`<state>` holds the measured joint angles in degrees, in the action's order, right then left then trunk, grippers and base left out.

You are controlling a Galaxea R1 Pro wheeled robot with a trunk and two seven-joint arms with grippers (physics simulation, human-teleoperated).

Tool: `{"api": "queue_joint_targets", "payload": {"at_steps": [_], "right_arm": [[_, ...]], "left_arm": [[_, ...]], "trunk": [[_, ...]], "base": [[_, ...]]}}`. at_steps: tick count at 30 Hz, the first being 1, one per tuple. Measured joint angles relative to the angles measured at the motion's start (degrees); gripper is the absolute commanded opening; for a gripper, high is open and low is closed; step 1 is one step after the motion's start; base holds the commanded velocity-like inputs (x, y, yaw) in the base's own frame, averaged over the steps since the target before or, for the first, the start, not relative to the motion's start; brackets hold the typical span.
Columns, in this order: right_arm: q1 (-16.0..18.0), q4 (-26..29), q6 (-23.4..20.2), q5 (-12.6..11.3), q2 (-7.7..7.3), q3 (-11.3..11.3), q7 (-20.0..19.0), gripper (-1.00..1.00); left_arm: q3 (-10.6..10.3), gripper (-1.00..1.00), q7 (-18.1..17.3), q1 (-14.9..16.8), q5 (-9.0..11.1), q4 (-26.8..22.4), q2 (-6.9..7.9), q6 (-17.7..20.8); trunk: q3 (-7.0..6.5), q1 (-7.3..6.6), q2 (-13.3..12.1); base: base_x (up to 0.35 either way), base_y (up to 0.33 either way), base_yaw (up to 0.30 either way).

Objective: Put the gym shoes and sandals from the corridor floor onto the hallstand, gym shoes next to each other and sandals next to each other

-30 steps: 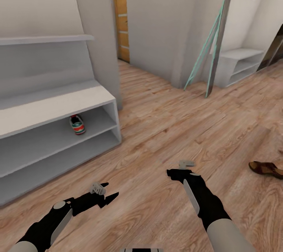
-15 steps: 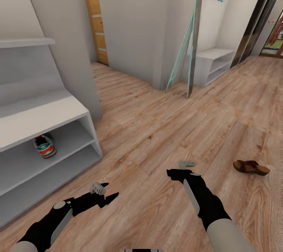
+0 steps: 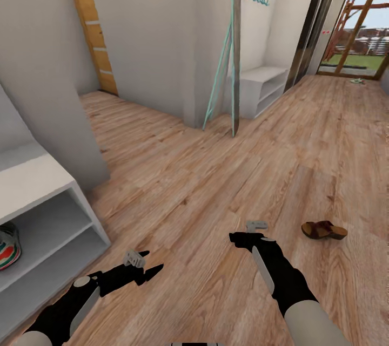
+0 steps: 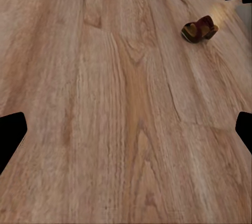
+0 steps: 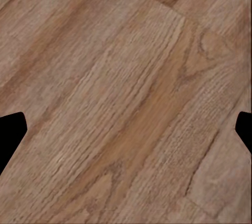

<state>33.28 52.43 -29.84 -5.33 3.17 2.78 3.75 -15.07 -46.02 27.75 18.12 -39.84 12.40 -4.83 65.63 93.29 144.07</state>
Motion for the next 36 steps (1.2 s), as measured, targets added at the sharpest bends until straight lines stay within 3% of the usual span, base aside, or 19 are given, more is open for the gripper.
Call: {"api": "queue_joint_targets", "payload": {"at_steps": [19,36], "right_arm": [[0.0,0.0,0.0,0.0,0.00,0.0,0.0,1.00],[0.0,0.0,0.0,0.1,0.01,0.0,0.0,1.00]], "left_arm": [[0.0,1.00,0.0,0.0,0.0,0.0,0.06,0.0],[0.0,1.00,0.0,0.0,0.0,0.0,0.07,0.0]], "trunk": [[-0.38,0.00,0.0],[-0.38,0.00,0.0]], "base": [[0.346,0.000,-0.285],[0.346,0.000,-0.009]]}}
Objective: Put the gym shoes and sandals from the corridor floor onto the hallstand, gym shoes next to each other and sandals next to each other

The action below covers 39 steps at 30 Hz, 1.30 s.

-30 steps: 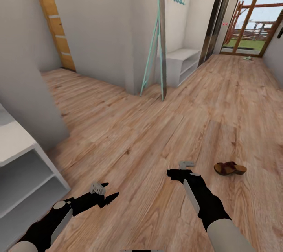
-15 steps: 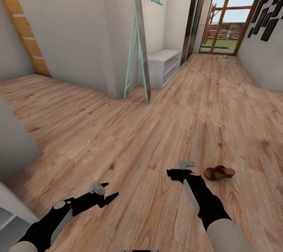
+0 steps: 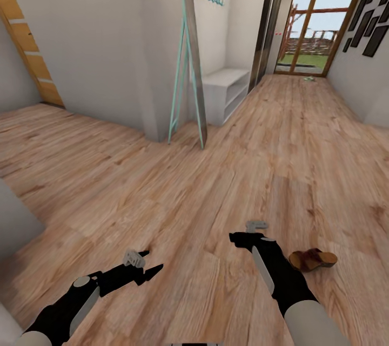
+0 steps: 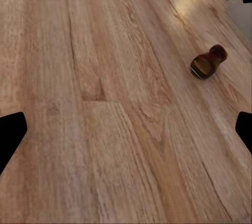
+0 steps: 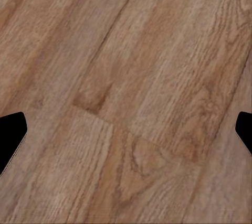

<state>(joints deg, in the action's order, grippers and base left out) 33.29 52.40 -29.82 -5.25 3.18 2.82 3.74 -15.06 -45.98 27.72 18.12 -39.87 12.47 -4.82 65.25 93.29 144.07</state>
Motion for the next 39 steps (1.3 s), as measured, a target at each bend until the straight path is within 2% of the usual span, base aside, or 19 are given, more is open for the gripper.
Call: {"api": "queue_joint_targets", "payload": {"at_steps": [27,39], "right_arm": [[0.0,0.0,0.0,0.0,0.00,0.1,0.0,1.00],[0.0,0.0,0.0,0.0,-0.01,0.0,0.0,1.00]], "left_arm": [[0.0,1.00,0.0,0.0,0.0,0.0,0.00,0.0],[0.0,1.00,0.0,0.0,0.0,0.0,0.00,0.0]], "trunk": [[0.00,0.00,0.0],[0.00,0.00,0.0]], "base": [[0.346,0.028,-0.024],[0.346,0.001,-0.214]]}}
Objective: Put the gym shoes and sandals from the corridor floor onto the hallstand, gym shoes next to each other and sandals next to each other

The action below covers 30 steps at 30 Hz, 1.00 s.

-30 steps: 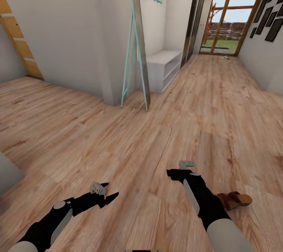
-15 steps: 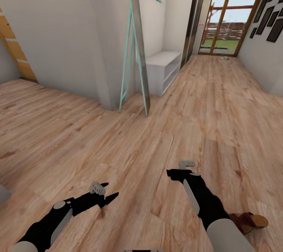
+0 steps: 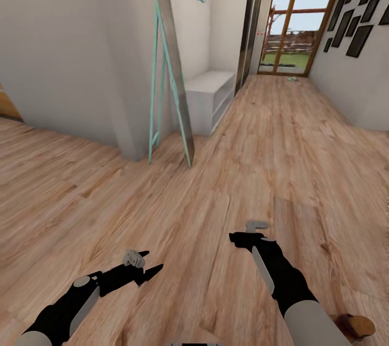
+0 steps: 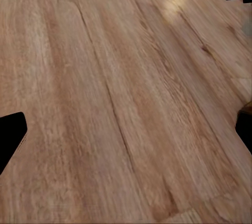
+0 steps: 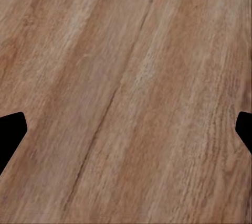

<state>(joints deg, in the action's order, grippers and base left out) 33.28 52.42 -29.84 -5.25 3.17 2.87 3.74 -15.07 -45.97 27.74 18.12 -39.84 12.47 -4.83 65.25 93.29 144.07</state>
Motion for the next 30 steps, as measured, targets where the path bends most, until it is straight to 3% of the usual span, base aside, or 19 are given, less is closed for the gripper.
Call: {"api": "queue_joint_targets", "payload": {"at_steps": [14,30], "right_arm": [[0.0,0.0,0.0,0.0,0.00,0.0,0.0,1.00],[0.0,0.0,0.0,0.0,0.01,0.0,0.0,1.00]], "left_arm": [[0.3,1.00,0.0,0.0,0.0,0.0,0.02,0.0],[0.4,1.00,0.0,0.0,0.0,0.0,0.02,0.0]], "trunk": [[0.00,0.00,0.0],[0.00,0.00,0.0]], "base": [[0.346,0.005,-0.252],[0.345,0.090,-0.026]]}}
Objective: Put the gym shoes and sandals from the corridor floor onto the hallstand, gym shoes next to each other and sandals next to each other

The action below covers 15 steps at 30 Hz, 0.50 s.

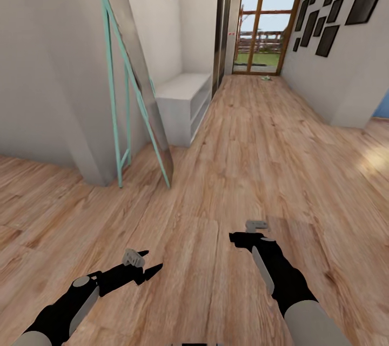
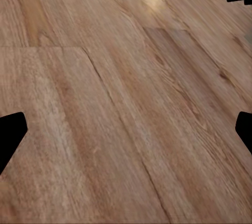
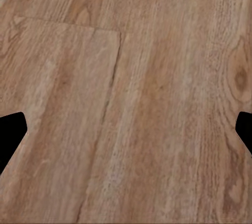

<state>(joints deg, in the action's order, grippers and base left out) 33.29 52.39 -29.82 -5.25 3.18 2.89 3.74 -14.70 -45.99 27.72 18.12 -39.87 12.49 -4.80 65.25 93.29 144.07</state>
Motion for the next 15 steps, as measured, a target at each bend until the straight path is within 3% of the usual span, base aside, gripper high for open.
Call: {"api": "queue_joint_targets", "payload": {"at_steps": [15], "right_arm": [[0.0,0.0,0.0,0.0,0.00,0.0,0.0,1.00]], "left_arm": [[0.0,1.00,0.0,0.0,0.0,0.0,0.00,0.0]], "trunk": [[0.00,0.00,0.0]], "base": [[0.344,0.012,-0.001]]}}
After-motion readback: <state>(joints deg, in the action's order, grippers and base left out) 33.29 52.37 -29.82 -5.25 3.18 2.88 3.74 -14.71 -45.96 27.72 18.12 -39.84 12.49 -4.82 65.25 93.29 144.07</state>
